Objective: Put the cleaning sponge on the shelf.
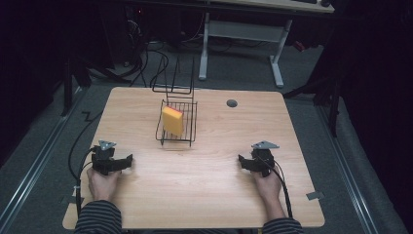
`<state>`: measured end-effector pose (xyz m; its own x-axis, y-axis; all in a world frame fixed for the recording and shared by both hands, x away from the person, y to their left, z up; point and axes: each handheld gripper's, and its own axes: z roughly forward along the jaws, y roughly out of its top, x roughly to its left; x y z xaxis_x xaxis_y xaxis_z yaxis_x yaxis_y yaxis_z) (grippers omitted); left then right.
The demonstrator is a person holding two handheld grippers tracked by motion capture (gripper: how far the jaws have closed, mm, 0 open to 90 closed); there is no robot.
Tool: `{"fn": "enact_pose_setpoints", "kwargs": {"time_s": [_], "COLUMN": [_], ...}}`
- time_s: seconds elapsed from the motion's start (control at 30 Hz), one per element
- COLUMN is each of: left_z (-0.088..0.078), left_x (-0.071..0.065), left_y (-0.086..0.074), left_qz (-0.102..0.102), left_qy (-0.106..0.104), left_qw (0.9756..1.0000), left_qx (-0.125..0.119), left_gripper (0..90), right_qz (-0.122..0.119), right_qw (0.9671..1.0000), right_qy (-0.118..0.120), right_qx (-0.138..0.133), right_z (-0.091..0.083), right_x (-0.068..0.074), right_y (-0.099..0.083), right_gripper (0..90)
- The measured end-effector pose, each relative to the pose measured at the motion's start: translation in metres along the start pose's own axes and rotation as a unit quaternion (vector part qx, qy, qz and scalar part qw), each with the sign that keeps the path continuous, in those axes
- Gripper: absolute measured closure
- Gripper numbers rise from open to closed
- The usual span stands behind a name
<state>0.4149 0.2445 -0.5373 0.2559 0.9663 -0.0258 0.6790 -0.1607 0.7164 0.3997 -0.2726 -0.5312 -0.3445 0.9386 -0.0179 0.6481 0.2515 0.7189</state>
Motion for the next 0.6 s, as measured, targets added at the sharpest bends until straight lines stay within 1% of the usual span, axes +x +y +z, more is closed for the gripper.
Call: {"fn": "enact_pose_setpoints", "kwargs": {"time_s": [0.07, 0.27, 0.37, 0.43, 0.6], "left_z": [0.0003, 0.0004, 0.0003, -0.0002, -0.0006], "left_x": [-0.0007, -0.0014, -0.002, -0.0022, -0.0024], "left_y": [-0.0004, -0.001, -0.0011, -0.0013, -0.0018], "left_qz": [0.004, 0.003, 0.005, 0.007, 0.004], "left_qy": [0.002, 0.003, 0.005, 0.003, 0.002], "left_qw": [1.0, 1.0, 1.0, 1.0, 1.0], "left_qx": [0.0, -0.002, -0.002, -0.001, -0.003], "left_gripper": [10.7, 10.6, 10.7, 11.0, 12.3], "right_qz": [0.0, 0.0, 0.0, 0.0, -0.001], "right_qw": [1.0, 1.0, 1.0, 1.0, 1.0], "right_qy": [0.0, 0.0, 0.0, 0.0, 0.0], "right_qx": [0.0, 0.0, 0.0, 0.0, 0.0], "right_z": [0.0, 0.0, 0.0, 0.0, 0.0], "right_x": [-0.0001, 0.0, 0.0, 0.0, 0.0], "right_y": [0.0, 0.0, 0.0, 0.0, -0.0001], "right_gripper": [29.1, 29.1, 29.1, 29.1, 29.1]}}
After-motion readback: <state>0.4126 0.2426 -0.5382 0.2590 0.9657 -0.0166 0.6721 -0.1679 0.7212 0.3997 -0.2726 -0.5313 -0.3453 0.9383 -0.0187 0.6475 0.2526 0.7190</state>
